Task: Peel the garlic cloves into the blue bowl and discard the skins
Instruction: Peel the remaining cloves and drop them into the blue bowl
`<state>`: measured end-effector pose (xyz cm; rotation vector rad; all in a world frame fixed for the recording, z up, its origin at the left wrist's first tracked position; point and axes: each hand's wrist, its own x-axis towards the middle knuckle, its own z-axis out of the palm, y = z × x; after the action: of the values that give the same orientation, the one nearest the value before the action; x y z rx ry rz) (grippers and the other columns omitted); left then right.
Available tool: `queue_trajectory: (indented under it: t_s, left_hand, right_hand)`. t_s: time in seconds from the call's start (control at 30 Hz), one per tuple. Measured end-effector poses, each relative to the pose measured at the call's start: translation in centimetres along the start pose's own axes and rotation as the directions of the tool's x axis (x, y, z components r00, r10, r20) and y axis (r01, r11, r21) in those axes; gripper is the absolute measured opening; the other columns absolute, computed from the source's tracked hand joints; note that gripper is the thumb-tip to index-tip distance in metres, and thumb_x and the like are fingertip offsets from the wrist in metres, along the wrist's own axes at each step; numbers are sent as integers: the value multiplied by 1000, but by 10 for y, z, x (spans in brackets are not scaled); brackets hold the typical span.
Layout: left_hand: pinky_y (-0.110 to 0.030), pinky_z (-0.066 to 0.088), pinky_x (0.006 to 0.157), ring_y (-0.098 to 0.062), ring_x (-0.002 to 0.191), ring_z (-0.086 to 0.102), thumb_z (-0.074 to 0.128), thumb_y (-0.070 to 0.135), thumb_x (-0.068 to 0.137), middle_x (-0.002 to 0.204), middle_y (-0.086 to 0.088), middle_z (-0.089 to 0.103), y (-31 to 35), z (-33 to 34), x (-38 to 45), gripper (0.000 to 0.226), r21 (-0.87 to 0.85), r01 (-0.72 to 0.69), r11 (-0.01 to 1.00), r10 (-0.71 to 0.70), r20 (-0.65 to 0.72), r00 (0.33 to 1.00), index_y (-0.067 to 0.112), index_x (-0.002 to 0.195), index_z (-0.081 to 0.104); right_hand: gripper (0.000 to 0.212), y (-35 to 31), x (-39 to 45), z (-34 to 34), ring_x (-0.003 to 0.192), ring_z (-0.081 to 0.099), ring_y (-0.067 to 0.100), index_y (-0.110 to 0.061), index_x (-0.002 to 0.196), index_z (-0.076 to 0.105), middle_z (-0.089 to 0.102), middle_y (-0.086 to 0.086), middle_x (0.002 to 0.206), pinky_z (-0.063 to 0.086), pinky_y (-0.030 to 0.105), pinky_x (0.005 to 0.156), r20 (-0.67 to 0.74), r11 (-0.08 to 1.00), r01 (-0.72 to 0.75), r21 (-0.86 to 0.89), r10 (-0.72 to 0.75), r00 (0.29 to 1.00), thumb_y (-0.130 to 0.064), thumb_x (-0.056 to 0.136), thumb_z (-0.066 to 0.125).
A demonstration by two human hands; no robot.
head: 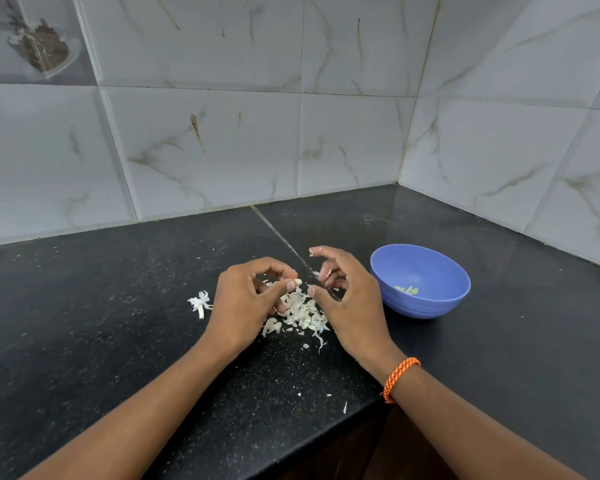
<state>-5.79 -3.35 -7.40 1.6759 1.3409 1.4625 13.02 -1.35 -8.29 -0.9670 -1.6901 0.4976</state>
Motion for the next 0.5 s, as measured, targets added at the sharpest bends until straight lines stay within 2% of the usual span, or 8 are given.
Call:
queue_trajectory:
  t_s: [0.17,0.23,0.3,0.4,0.5]
  left_hand:
    - [-54,66,68,-26,61,76,83,17,95,86,3,80,1,-1,-1,7,4,0,1000,0,4,1000,23,94,80]
    - [-54,66,68,-26,61,76,83,17,95,83,3,79,1,-1,-1,6,6,-2,1000,2,7,1000,23,94,80]
    - [-54,66,68,-24,60,76,83,17,95,80,4,79,1,-1,-1,6,9,-6,1000,6,8,1000,23,94,81]
    - [-56,65,67,-24,60,76,83,17,95,80,4,79,1,-1,-1,7,14,-3,1000,3,5,1000,23,94,80]
    - [-59,64,67,-25,60,75,83,17,95,81,2,79,0,-2,-1,6,12,6,1000,-6,4,1000,22,94,80]
  right_hand:
    - [59,-3,-1,0,107,73,6,-32,146,64,79,-18,98,55,39,107,44,997,-58,46,56,997,-3,96,75]
    - [59,-4,-1,-1,112,71,1,-33,149,61,79,-21,100,50,38,114,59,998,-58,30,56,997,-5,98,72]
    - [62,-5,-1,-1,114,70,-1,-31,152,58,79,-22,104,47,32,116,70,997,-62,43,59,996,-2,99,70]
    - [69,-5,-2,-1,102,73,6,-31,151,58,77,-16,111,55,21,96,43,998,-45,35,44,998,1,93,75]
    - [61,-6,-1,0,84,73,8,-28,141,67,74,-11,94,56,16,78,-29,1000,-23,-18,22,999,-8,87,88]
